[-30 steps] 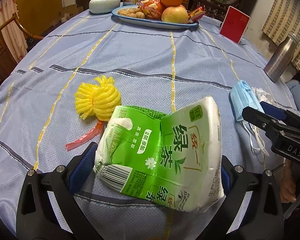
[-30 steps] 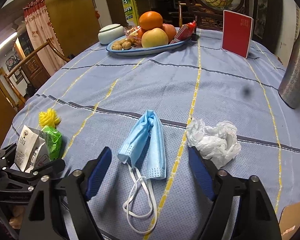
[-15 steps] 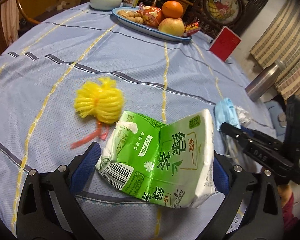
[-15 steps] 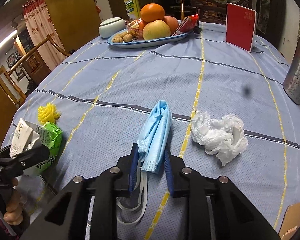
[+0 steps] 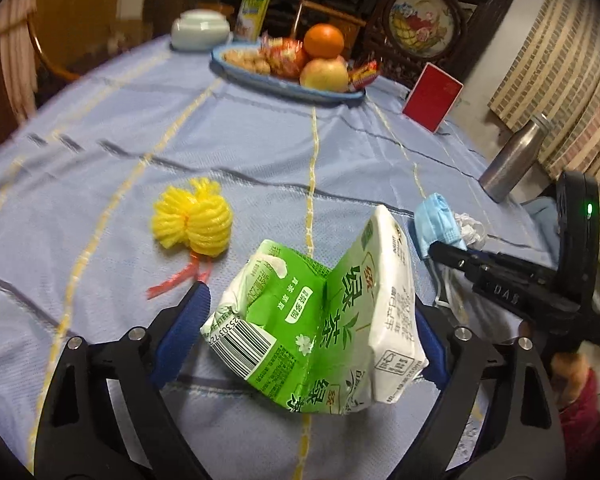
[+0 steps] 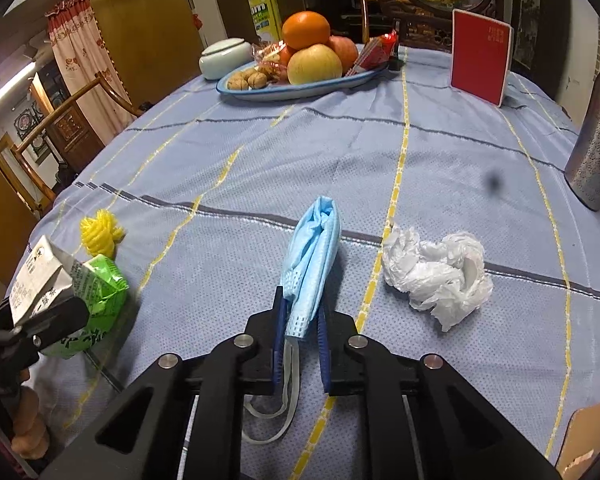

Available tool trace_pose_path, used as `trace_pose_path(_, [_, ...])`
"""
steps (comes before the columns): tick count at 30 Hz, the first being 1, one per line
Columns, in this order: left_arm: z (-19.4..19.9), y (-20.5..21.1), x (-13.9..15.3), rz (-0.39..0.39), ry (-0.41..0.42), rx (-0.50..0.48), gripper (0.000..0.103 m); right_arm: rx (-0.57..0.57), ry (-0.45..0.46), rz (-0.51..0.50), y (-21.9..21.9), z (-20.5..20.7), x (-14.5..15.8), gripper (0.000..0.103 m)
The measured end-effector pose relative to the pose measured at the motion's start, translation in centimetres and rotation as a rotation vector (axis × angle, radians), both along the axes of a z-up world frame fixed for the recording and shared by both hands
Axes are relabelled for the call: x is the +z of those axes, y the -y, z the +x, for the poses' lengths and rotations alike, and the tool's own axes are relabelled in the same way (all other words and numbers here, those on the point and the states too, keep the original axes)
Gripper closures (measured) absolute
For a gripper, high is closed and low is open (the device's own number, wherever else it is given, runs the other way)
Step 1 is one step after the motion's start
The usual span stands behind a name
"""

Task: Collect trash
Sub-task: 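Carry the carton and mask down to the red wastebasket and release both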

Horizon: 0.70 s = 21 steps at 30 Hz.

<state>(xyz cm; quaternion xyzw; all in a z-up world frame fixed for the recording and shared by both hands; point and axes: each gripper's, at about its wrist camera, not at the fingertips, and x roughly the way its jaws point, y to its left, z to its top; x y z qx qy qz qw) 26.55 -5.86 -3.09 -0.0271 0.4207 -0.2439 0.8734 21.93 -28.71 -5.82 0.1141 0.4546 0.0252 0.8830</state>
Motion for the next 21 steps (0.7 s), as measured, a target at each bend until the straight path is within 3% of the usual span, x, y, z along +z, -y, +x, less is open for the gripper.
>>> trace_pose_path(13, [-7.2, -2.1, 5.9, 0.025, 0.199, 0.088, 0.017, 0.058, 0.142, 0.086, -0.5, -2.8, 3.4, 0.088])
trace_pose_path(21, [-10.6, -6.0, 7.2, 0.041, 0.226, 0.184, 0.017, 0.114, 0.206, 0.105, -2.8, -5.5, 4.8, 0.088])
